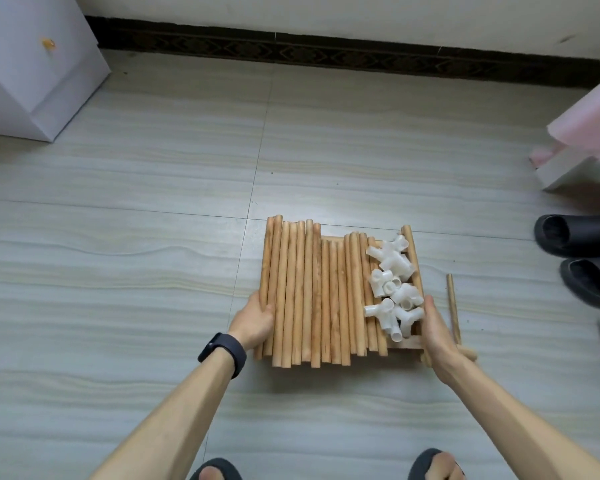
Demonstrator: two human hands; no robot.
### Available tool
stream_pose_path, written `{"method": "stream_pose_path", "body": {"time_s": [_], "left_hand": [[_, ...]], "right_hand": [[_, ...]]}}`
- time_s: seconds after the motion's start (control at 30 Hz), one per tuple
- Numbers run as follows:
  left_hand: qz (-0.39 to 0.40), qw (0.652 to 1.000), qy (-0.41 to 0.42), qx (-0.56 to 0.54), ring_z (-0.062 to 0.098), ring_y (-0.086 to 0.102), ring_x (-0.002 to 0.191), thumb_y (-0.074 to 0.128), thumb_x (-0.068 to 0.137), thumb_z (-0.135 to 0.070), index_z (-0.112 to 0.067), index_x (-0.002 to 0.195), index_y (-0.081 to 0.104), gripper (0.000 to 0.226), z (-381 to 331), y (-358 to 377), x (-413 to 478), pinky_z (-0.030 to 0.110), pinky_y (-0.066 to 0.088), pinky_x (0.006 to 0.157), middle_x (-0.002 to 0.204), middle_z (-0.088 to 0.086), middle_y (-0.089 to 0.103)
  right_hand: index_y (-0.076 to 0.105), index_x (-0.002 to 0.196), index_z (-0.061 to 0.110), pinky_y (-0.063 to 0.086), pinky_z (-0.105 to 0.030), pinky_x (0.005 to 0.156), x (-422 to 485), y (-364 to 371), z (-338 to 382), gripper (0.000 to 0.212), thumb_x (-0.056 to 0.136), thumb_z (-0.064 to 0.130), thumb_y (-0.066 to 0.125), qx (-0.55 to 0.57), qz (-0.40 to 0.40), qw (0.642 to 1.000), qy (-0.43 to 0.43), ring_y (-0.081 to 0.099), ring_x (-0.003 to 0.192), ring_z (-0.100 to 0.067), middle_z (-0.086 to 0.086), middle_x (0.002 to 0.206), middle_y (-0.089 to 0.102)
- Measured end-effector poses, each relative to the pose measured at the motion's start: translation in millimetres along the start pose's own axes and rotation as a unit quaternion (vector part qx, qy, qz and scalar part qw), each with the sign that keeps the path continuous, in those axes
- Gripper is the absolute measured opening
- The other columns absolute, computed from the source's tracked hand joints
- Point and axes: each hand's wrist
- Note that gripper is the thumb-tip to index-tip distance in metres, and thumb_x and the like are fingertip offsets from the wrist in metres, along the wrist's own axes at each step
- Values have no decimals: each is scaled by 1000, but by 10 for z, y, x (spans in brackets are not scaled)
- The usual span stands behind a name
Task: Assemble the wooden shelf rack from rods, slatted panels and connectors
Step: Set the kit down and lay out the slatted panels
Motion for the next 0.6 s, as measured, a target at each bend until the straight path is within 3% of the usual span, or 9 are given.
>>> {"method": "stream_pose_path", "body": {"time_s": [0.1,0.17,0.27,0.37,0.6], "left_hand": [[-24,1000,4,1,34,50,133,39,106,-26,-13,155,27,53,-5,81,29,41,41,109,150,13,49],[-44,998,4,-39,29,55,124,45,104,-26,-15,152,34,50,9,85,41,39,45,104,144,9,54],[-43,984,-24,-171,19,56,109,58,99,-24,-16,147,39,52,-22,105,47,35,46,95,136,5,56],[-47,962,-48,-265,19,51,112,66,95,-30,-17,149,35,64,-104,144,46,36,42,97,134,2,53],[-52,943,-67,-321,17,43,115,73,88,-33,-15,148,35,73,-137,138,68,37,35,97,143,4,48]], "right_hand": [[62,132,28,35,-39,108,13,-65,-52,58,107,60,20,18,16,1000,-1,52,127,-20,2,122,68],[60,137,25,36,-45,114,12,-57,-12,59,106,62,26,30,20,999,-9,53,131,-22,-2,131,66],[70,124,27,38,-43,109,5,-9,77,58,101,67,35,62,14,998,-11,58,122,-20,-2,122,72],[76,109,25,41,-45,110,15,21,96,62,93,73,41,99,-5,995,4,63,114,-22,-4,106,77],[76,112,21,42,-47,112,-8,18,125,66,90,75,45,133,-4,991,27,64,115,-24,-6,108,77]]}}
Point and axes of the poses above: each hand's wrist, its own x-axis towards the middle knuckle, its own y-axis out of the palm, z = x × y
